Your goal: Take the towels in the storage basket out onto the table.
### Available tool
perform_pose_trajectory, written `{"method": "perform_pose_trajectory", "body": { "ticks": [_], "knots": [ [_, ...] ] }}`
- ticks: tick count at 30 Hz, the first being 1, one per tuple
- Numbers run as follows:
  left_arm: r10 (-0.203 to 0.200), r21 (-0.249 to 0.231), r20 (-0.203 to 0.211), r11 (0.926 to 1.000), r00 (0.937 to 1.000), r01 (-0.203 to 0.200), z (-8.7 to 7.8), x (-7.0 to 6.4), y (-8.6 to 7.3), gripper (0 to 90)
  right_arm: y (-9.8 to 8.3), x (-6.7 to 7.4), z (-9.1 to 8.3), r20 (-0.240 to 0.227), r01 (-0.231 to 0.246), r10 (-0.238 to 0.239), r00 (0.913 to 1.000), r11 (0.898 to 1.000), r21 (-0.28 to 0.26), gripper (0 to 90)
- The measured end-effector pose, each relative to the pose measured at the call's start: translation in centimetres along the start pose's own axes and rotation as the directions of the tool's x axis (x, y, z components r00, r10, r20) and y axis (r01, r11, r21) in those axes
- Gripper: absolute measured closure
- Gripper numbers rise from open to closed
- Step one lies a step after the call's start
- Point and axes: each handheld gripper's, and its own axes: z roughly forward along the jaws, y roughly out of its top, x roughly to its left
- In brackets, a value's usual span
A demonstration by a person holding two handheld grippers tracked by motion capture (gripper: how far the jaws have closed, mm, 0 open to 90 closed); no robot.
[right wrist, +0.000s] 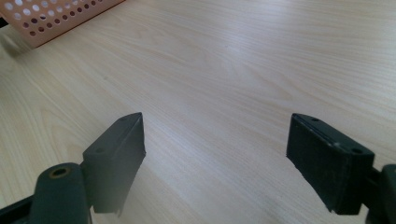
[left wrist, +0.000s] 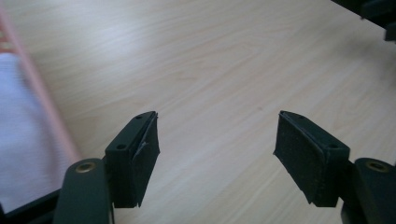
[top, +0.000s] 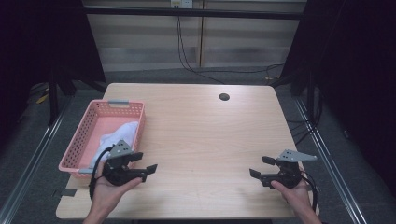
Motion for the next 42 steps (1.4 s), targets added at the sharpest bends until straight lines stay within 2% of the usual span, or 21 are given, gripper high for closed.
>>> {"method": "perform_pose_trajectory", "body": {
  "ticks": [5, 11, 16, 18, 19, 21, 22, 23, 24, 25, 26, 27, 30, 33, 34, 37, 38, 39, 40, 41, 42],
  "knots": [
    [-0.053, 0.03, -0.07, 0.998, 0.9962, 0.055, -1.2, 2.8, 0.9, 25.7, 0.0, 0.0, 0.2, 0.004, 0.0, 0.0, 1.0, 1.0, 0.006, 18.4],
    [-0.104, 0.08, -0.16, 0.9898, 0.9817, 0.118, -2.6, 6.4, 1.5, 23.4, 0.1, 0.2, 0.4, 0.005, 0.008, -0.008, 1.0, 1.0, 0.012, 18.2],
    [-0.124, 0.134, -0.211, 0.9789, 0.9696, 0.154, -3.0, 8.6, 2.0, 19.1, 0.1, 0.2, 0.6, 0.003, 0.014, -0.014, 0.9999, 1.0, 0.016, 18.1],
    [-0.147, 0.16, -0.209, 0.9701, 0.9667, 0.182, -2.8, 9.5, 2.1, 17.6, 0.1, 0.3, 0.6, 0.003, 0.019, -0.019, 0.9998, 1.0, 0.021, 18.0],
    [-0.147, 0.204, -0.205, 0.9604, 0.9676, 0.19, -2.5, 10.0, 2.1, 16.7, 0.1, 0.3, 0.6, 0.002, 0.02, -0.02, 0.9998, 1.0, 0.022, 18.1],
    [-0.164, 0.227, -0.222, 0.9501, 0.9612, 0.214, -2.1, 10.7, 2.0, 17.0, 0.0, 0.3, 0.6, 0.003, 0.021, -0.021, 0.9998, 0.999, 0.024, 18.1],
    [-0.172, 0.236, -0.214, 0.9461, 0.9616, 0.222, -1.8, 11.1, 2.0, 17.0, 0.0, 0.3, 0.6, 0.0, 0.024, -0.024, 0.9997, 0.999, 0.023, 18.1],
    [-0.165, 0.258, -0.2, 0.942, 0.9658, 0.214, -1.6, 11.5, 2.0, 17.6, 0.0, 0.3, 0.6, 0.0, 0.023, -0.023, 0.9997, 0.999, 0.024, 18.1],
    [-0.163, 0.283, -0.205, 0.9339, 0.9651, 0.218, -1.3, 11.8, 1.9, 18.7, 0.0, 0.3, 0.6, 0.001, 0.024, -0.024, 0.9997, 0.999, 0.024, 18.1],
    [-0.165, 0.318, -0.205, 0.9207, 0.9647, 0.226, -0.9, 12.2, 1.9, 18.0, 0.0, 0.3, 0.7, 0.001, 0.023, -0.023, 0.9997, 0.999, 0.024, 18.1],
    [-0.172, 0.326, -0.205, 0.9161, 0.9636, 0.233, -0.6, 12.4, 1.8, 16.1, 0.1, 0.2, 0.7, 0.002, 0.024, -0.024, 0.9997, 0.999, 0.028, 18.1],
    [-0.157, 0.346, -0.211, 0.9113, 0.9647, 0.224, -0.4, 12.7, 1.8, 16.8, 0.1, 0.3, 0.8, 0.003, 0.021, -0.021, 0.9998, 0.999, 0.028, 18.1],
    [-0.164, 0.372, -0.237, 0.8954, 0.9576, 0.245, 0.2, 13.4, 1.5, 15.9, 0.1, 0.3, 0.8, 0.0, 0.022, -0.022, 0.9998, 0.999, 0.029, 18.0],
    [-0.187, 0.4, -0.204, 0.8797, 0.9608, 0.257, 0.7, 14.1, 1.2, 15.5, 0.1, 0.3, 0.9, -0.005, 0.024, -0.024, 0.9997, 0.999, 0.034, 18.1],
    [-0.201, 0.41, -0.199, 0.8717, 0.9591, 0.268, 0.9, 14.3, 1.2, 15.3, 0.1, 0.3, 0.9, -0.006, 0.025, -0.025, 0.9997, 0.999, 0.034, 18.1],
    [-0.212, 0.437, -0.19, 0.8562, 0.9586, 0.276, 1.5, 14.7, 1.1, 11.9, 0.1, 0.3, 0.9, -0.007, 0.03, -0.03, 0.9995, 0.999, 0.033, 18.1],
    [-0.217, 0.45, -0.193, 0.8468, 0.9569, 0.283, 1.8, 14.9, 1.0, 8.7, 0.1, 0.3, 0.9, -0.007, 0.029, -0.029, 0.9995, 0.999, 0.034, 18.0],
    [-0.227, 0.462, -0.212, 0.8341, 0.9506, 0.302, 2.2, 15.1, 0.9, 4.9, 0.1, 0.3, 0.9, -0.007, 0.027, -0.027, 0.9996, 0.999, 0.035, 18.1],
    [-0.239, 0.481, -0.214, 0.8179, 0.9471, 0.315, 2.7, 15.1, 0.8, 0.7, 0.1, 0.3, 0.9, -0.007, 0.029, -0.029, 0.9996, 0.999, 0.036, 18.0],
    [-0.233, 0.505, -0.2, 0.8079, 0.9517, 0.304, 3.1, 15.3, 0.7, 0.0, 0.1, 0.3, 0.9, -0.008, 0.032, -0.032, 0.9995, 0.999, 0.038, 18.1],
    [-0.247, 0.529, -0.192, 0.7894, 0.95, 0.312, 3.6, 15.4, 0.7, 0.0, 0.1, 0.3, 0.9, -0.008, 0.033, -0.033, 0.9994, 0.999, 0.039, 18.1]
  ]
}}
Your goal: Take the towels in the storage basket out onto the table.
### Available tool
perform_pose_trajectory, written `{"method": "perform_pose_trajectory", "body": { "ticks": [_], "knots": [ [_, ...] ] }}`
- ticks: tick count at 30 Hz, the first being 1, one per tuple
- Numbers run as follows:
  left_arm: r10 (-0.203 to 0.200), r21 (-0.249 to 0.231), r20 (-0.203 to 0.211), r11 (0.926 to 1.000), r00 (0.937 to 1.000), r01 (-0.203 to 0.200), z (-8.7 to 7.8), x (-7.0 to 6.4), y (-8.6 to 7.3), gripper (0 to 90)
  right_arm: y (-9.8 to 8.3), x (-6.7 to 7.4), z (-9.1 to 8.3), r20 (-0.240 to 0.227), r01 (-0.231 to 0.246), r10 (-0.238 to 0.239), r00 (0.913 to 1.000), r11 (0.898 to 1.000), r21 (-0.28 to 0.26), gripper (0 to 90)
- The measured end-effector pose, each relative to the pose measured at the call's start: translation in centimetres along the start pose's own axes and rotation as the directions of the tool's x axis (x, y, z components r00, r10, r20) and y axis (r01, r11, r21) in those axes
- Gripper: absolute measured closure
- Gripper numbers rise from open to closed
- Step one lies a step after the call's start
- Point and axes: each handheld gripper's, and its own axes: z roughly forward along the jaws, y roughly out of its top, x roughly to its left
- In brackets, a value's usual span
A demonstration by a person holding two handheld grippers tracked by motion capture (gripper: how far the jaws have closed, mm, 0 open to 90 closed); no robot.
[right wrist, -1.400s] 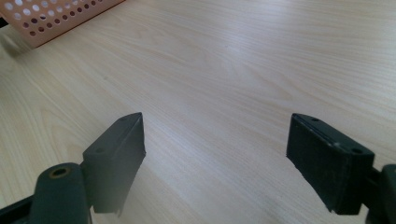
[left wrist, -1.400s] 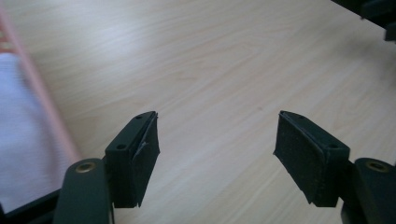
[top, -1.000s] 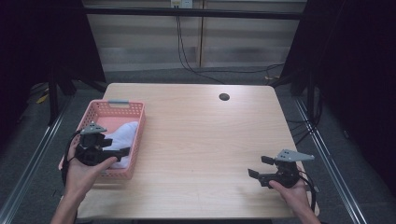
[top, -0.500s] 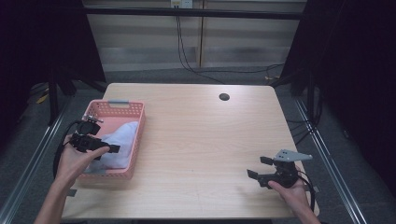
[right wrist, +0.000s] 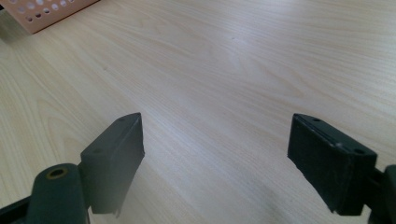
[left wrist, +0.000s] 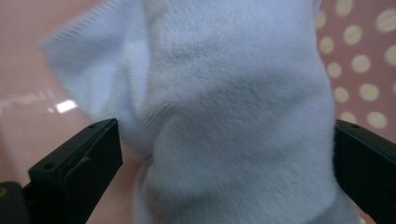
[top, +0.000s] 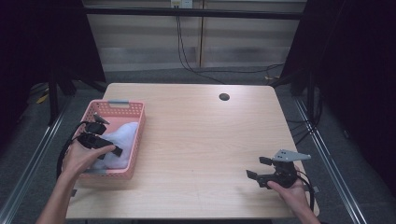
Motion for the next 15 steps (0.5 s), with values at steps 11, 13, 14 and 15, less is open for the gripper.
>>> {"method": "perform_pose_trajectory", "body": {
  "ticks": [11, 13, 14, 15],
  "knots": [
    [0.036, 0.094, -0.002, 0.995, 0.9993, -0.036, 2.1, -0.4, 1.1, 7.9, 0.0, 0.2, 0.2, 0.0, 0.011, -0.011, 0.9999, 1.0, 0.01, 18.4],
    [0.034, 0.094, 0.016, 0.9949, 0.9993, -0.035, 2.2, -0.1, 1.1, 15.4, 0.0, 0.2, 0.2, -0.005, 0.014, -0.014, 0.9999, 1.0, 0.014, 18.6],
    [0.033, 0.095, 0.024, 0.9949, 0.9992, -0.035, 2.2, 0.0, 1.1, 18.1, 0.0, 0.2, 0.2, -0.006, 0.015, -0.015, 0.9999, 1.0, 0.016, 18.7],
    [0.032, 0.091, 0.033, 0.9952, 0.9989, -0.035, 2.2, 0.2, 1.1, 19.6, 0.0, 0.2, 0.3, -0.007, 0.017, -0.017, 0.9998, 1.0, 0.016, 18.7]
  ]
}}
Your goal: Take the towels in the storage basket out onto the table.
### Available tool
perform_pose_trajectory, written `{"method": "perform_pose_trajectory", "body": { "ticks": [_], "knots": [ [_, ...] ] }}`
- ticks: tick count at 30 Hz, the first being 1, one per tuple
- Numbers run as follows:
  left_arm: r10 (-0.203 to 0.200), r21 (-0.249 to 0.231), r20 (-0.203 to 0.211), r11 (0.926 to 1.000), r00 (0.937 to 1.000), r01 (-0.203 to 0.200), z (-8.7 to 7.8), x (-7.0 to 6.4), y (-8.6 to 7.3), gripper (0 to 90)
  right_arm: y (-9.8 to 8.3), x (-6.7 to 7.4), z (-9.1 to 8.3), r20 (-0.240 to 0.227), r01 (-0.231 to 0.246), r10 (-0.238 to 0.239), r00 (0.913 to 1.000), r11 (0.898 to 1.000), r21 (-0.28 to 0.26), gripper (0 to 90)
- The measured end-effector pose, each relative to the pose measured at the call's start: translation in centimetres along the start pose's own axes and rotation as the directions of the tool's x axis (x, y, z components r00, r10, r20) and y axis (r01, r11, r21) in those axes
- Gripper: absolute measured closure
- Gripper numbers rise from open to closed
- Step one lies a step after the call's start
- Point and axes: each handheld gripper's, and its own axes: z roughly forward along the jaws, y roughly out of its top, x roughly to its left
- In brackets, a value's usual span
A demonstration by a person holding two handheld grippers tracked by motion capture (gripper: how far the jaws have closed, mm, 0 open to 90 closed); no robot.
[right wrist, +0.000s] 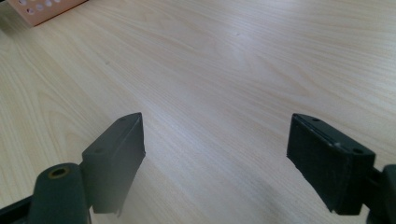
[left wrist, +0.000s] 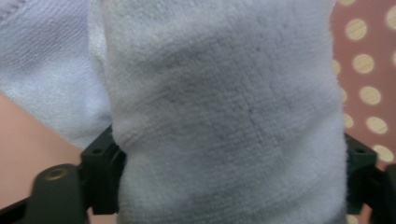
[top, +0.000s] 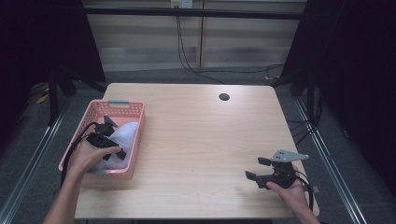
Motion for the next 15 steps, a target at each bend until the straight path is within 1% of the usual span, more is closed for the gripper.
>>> {"method": "perform_pose_trajectory", "body": {
  "ticks": [2, 3, 5, 6, 7, 9, 10, 11, 15],
  "knots": [
    [0.003, -0.009, 0.004, 1.0, 1.0, -0.002, 0.0, 0.1, -0.1, 24.0, 0.0, 0.0, 0.0, -0.001, -0.001, 0.001, 1.0, 1.0, 0.001, 18.9],
    [-0.003, -0.029, 0.009, 0.9996, 1.0, 0.003, 0.0, 0.2, -0.4, 27.4, 0.0, 0.0, 0.1, -0.006, 0.004, -0.004, 1.0, 1.0, 0.005, 18.9],
    [0.003, -0.029, 0.02, 0.9996, 0.9998, -0.002, -0.1, 0.3, -0.5, 32.0, 0.0, 0.0, 0.1, -0.003, 0.002, -0.002, 1.0, 1.0, 0.007, 19.0],
    [0.0, -0.033, 0.026, 0.9995, 0.9997, 0.0, -0.2, 0.5, -0.5, 33.6, 0.0, 0.0, 0.1, -0.004, 0.002, -0.001, 1.0, 1.0, 0.007, 19.0],
    [-0.018, -0.038, 0.035, 0.9991, 0.9992, 0.019, -0.2, 0.5, -0.5, 36.0, 0.0, 0.0, 0.1, -0.004, 0.0, 0.0, 1.0, 1.0, 0.008, 19.1],
    [-0.022, -0.039, 0.048, 0.9989, 0.9986, 0.024, -0.3, 0.8, -0.6, 38.0, 0.1, 0.0, 0.1, -0.002, 0.002, -0.002, 1.0, 1.0, 0.006, 19.1],
    [-0.035, -0.043, 0.058, 0.9984, 0.9977, 0.038, -0.3, 1.0, -0.6, 38.7, 0.1, 0.0, 0.1, -0.002, -0.001, 0.001, 1.0, 1.0, 0.005, 19.1],
    [-0.039, -0.04, 0.066, 0.9983, 0.9971, 0.042, -0.4, 1.1, -0.6, 39.1, 0.0, 0.0, 0.1, 0.0, -0.003, 0.003, 1.0, 1.0, 0.006, 19.1],
    [-0.029, -0.038, 0.051, 0.9988, 0.9983, 0.031, -0.5, 0.9, -0.5, 41.0, 0.0, -0.1, 0.1, 0.004, 0.002, -0.002, 1.0, 1.0, 0.01, 19.3]
  ]
}}
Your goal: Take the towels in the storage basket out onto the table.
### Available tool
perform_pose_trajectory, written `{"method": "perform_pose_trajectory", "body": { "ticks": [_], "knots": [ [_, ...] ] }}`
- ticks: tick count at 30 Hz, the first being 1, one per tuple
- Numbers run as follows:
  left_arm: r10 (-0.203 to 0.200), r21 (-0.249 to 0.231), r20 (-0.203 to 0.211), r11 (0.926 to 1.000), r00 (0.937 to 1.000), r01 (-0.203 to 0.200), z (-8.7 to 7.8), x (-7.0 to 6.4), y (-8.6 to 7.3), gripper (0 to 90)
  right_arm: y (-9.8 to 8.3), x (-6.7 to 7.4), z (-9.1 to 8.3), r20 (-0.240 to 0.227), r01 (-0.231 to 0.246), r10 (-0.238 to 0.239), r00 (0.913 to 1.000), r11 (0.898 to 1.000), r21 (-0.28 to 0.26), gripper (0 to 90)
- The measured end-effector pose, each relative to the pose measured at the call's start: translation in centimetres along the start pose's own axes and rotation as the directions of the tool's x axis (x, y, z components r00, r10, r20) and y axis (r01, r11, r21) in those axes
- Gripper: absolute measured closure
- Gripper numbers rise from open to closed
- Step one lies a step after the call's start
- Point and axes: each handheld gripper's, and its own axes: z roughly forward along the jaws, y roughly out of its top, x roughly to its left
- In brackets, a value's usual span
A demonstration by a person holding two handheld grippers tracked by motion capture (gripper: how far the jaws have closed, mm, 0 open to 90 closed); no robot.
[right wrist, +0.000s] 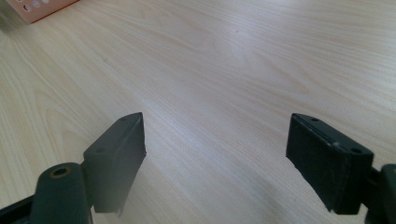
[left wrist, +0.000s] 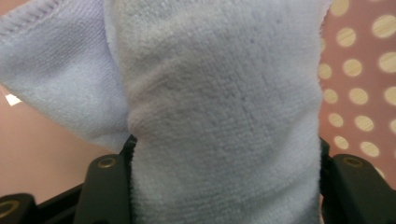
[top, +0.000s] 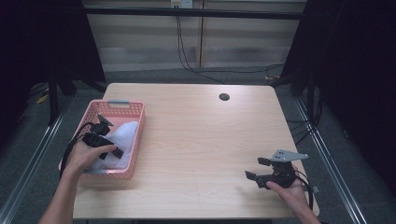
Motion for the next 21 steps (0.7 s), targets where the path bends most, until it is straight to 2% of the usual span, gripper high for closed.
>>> {"method": "perform_pose_trajectory", "body": {
  "ticks": [3, 5, 13, 14, 17, 18, 21],
  "knots": [
    [0.025, -0.021, -0.005, 0.9995, 0.9997, -0.025, -0.3, -0.1, -0.2, 43.9, 0.0, 0.0, 0.0, 0.002, -0.003, 0.003, 1.0, 1.0, -0.001, 19.4],
    [0.019, -0.05, -0.013, 0.9986, 0.9997, -0.02, -0.4, -0.2, -0.5, 44.9, 0.0, 0.0, -0.1, 0.003, -0.009, 0.009, 1.0, 1.0, -0.002, 19.4],
    [0.031, -0.106, -0.013, 0.9938, 0.9994, -0.032, -1.8, -0.1, -1.0, 48.2, 0.0, -0.1, 0.1, 0.003, -0.013, 0.013, 0.9999, 1.0, 0.0, 19.4],
    [0.027, -0.121, 0.008, 0.9924, 0.9996, -0.026, -2.2, 0.0, -1.1, 48.2, 0.0, -0.1, 0.1, 0.005, -0.014, 0.014, 0.9999, 1.0, 0.003, 19.4],
    [0.01, -0.165, 0.023, 0.9863, 0.9997, -0.006, -3.3, 0.3, -1.5, 48.3, 0.0, -0.1, 0.1, 0.002, -0.013, 0.013, 0.9999, 1.0, 0.0, 19.4],
    [0.013, -0.184, 0.027, 0.9829, 0.9995, -0.008, -3.7, 0.4, -1.7, 48.3, 0.0, -0.1, 0.1, 0.002, -0.014, 0.014, 0.9999, 1.0, 0.001, 19.4],
    [-0.011, -0.231, 0.044, 0.9728, 0.999, 0.02, -4.8, 0.4, -2.1, 48.2, 0.0, -0.1, 0.1, 0.003, -0.019, 0.019, 0.9998, 1.0, 0.002, 19.4]
  ]
}}
